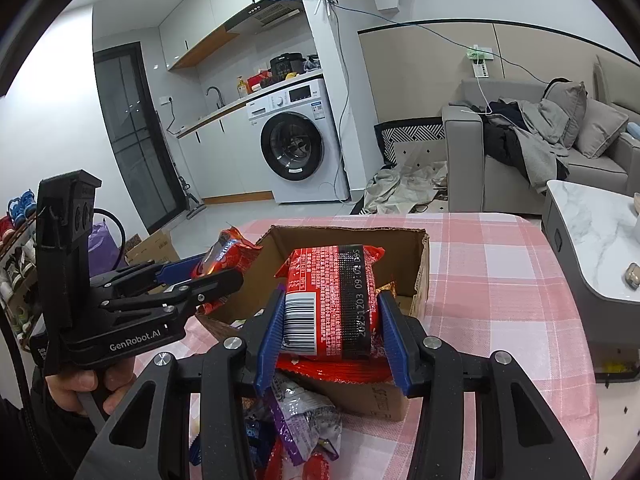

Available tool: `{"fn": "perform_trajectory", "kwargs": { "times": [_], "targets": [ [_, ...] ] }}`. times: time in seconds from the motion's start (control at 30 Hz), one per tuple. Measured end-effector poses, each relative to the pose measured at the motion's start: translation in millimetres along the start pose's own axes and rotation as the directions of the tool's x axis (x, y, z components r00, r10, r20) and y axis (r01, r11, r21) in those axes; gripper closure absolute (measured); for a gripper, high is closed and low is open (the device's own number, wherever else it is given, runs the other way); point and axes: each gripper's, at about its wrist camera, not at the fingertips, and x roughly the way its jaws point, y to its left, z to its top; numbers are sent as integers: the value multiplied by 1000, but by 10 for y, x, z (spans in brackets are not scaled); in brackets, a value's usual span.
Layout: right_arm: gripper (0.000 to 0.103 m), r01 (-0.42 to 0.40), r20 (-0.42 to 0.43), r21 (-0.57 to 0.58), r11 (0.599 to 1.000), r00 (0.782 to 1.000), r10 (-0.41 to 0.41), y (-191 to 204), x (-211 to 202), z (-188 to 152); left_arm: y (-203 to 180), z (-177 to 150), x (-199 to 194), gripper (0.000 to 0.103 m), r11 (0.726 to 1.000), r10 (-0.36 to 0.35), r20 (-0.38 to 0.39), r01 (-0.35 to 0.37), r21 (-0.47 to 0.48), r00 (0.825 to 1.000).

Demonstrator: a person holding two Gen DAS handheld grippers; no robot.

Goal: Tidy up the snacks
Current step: 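Lift both red packs and carry them over the cardboard box, then open both tools to drop the red packs into the box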

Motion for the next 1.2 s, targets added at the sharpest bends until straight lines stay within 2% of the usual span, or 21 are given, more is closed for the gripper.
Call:
{"fn": "perform_trajectory", "kwargs": {
  "times": [0.6, 0.83, 1.07, 1.13, 1.2],
  "targets": [
    [57, 31, -56, -22, 999, 998, -32, 31, 507, 27, -60, -3, 434, 60, 998, 34, -36, -32, 48, 999],
    [57, 64, -67, -41, 997, 996, -66, 18, 614, 6, -67, -30, 610, 60, 997, 46, -65, -41, 72, 997],
    [57, 74, -73, -47, 996, 994, -78, 26, 619, -20, 3, -64, 704, 59, 998, 33, -88, -28, 58, 996],
    [53, 72, -52, -55, 996, 996, -75, 38, 546, -18, 18, -59, 673, 54, 999, 15, -90, -11, 46, 996],
    [48, 83, -45, -60, 995, 995, -86, 44, 460, -16, 36, -55, 600, 33, 999, 9, -81, -6, 41, 997]
  ]
}}
